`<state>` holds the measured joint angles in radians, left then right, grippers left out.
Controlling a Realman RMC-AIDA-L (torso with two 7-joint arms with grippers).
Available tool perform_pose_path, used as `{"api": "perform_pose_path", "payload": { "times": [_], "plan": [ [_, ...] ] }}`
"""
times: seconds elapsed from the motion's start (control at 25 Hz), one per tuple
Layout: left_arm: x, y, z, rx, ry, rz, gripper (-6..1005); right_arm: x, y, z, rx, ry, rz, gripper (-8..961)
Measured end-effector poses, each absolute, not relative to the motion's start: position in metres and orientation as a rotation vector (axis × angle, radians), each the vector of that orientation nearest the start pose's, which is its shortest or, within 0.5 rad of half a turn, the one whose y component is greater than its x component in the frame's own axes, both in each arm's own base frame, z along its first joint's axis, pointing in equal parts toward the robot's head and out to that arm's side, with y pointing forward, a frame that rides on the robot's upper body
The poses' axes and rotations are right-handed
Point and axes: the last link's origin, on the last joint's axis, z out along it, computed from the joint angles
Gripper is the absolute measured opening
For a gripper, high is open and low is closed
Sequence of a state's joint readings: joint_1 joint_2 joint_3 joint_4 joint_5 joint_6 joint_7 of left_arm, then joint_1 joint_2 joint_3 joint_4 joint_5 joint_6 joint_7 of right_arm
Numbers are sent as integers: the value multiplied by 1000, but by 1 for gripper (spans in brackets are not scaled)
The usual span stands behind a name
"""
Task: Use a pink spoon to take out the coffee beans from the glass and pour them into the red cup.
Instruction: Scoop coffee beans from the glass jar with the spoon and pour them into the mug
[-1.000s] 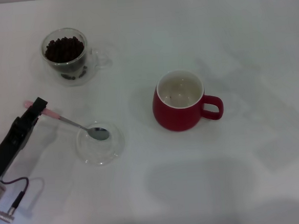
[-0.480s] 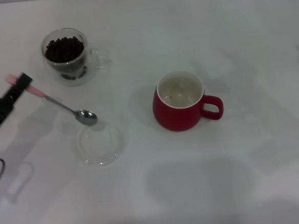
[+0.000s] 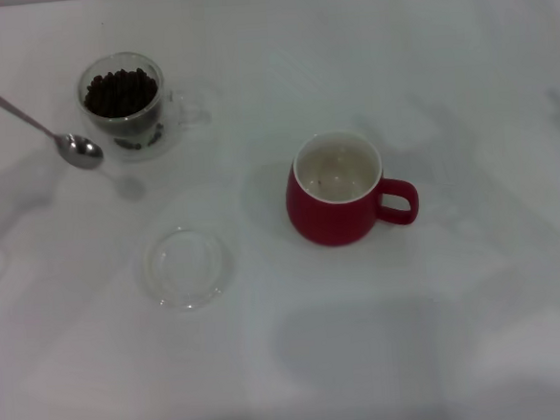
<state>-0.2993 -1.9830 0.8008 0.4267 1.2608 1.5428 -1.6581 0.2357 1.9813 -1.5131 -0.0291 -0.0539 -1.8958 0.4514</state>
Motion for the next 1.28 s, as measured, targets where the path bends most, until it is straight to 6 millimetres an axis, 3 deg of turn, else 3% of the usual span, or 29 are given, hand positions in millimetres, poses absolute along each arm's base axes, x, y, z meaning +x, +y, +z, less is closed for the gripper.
{"api": "perform_pose_path", "payload": {
  "times": [0.32, 0.6, 0.92, 1.28],
  "plan": [
    [-313, 313, 100, -2031, -1196, -1368, 134, 339, 226, 73, -1512, 222, 1133, 741],
    [-321, 316, 127, -2032, -1189, -1306, 135, 337, 226, 70, -1510, 228, 1140, 741],
    [-326, 331, 126, -2015, -1221, -1203, 135, 334, 228, 66, -1519, 229, 1152, 741],
    [-299, 379, 107, -2069, -1217, -1092, 134, 333, 226, 61, -1547, 241, 1157, 740]
  ]
}}
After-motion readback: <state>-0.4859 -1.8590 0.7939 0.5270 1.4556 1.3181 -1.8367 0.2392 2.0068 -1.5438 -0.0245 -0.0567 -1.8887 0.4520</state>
